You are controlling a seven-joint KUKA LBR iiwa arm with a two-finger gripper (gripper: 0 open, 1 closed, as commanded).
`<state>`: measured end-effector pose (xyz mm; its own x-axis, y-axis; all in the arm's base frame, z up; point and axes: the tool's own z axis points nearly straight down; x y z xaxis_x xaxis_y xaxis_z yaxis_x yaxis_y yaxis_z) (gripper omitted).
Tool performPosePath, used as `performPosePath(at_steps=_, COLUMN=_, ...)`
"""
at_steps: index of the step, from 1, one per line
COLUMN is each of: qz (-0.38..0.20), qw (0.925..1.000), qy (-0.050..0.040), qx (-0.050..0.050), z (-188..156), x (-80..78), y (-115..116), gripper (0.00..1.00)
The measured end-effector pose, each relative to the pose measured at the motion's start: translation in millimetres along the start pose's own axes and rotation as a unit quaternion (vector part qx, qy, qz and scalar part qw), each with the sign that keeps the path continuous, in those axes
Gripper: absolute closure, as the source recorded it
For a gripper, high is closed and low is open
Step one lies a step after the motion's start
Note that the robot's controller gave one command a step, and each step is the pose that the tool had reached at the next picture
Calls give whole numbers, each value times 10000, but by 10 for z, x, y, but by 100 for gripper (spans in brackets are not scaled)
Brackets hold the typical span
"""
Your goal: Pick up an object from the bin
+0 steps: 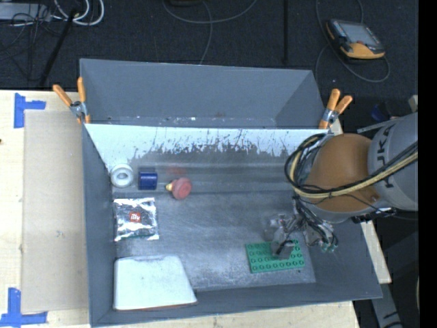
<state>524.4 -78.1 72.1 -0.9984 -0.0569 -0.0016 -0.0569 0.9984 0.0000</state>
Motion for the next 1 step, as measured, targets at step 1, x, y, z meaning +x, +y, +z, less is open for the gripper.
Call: performPosePath(at_steps=1, qz=-97, qw=9999, qy=-33, qx=8, z=-995, x=-31, y=24, gripper=100)
